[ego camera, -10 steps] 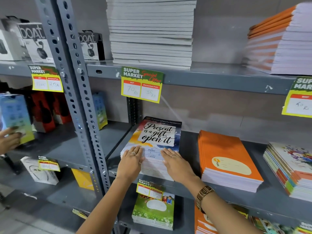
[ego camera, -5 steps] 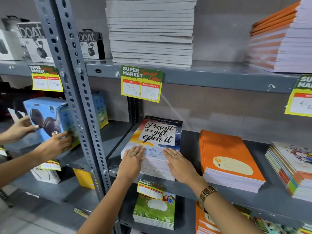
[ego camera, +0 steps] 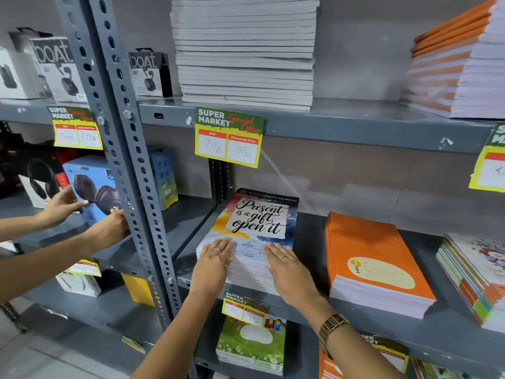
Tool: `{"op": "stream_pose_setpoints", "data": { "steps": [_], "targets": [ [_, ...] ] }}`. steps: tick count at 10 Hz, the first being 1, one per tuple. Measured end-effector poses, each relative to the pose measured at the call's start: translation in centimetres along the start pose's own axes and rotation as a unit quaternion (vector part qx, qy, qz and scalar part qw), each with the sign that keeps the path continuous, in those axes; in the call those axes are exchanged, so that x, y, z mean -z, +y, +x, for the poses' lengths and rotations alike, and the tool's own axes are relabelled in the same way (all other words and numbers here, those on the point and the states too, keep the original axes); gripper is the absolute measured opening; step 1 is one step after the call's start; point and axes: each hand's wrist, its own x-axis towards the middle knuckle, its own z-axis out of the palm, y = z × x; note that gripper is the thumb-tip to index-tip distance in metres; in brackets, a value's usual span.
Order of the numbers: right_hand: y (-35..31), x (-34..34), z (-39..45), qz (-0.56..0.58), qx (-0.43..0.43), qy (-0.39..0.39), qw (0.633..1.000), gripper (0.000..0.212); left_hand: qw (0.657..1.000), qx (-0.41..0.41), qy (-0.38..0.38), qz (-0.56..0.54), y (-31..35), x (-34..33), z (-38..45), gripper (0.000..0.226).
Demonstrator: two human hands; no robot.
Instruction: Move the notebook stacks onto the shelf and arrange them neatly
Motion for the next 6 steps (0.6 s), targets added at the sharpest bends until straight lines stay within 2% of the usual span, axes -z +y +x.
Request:
{"op": "stream_pose_setpoints", "data": {
  "steps": [2,3,4,5,6],
  "targets": [
    [0.2,-0.1,0.0,-0.007,0.009,-0.005,1.0,0.05,1.0,0.003,0.013,-0.004,-0.4,-0.6,0.1,0.043],
    [0.4,0.0,-0.1,-0.016,0.019,-0.025,0.999,0.078,1.0,0.001,-0.014,0.011,-0.2,-0.1,0.1,0.053],
    [0.8,0.3,-0.8,-0.027,0.007,-0.005,1.0,0.089,0.999,-0.011,-0.031,0.034,0.9,0.4,-0.4,0.089],
    [1.1,0.8,-1.5,-0.065,-0.024,0.112,0.991,0.068,1.0,-0.014,0.01,0.003,2.9,0.1,-1.2,0.104],
    [2.1,2.9,-2.9,-0.046,-0.032,0.226,0.972,0.064,0.992,-0.064,0.106,-0.002,6.2,0.0,-1.0,0.089]
  ]
}}
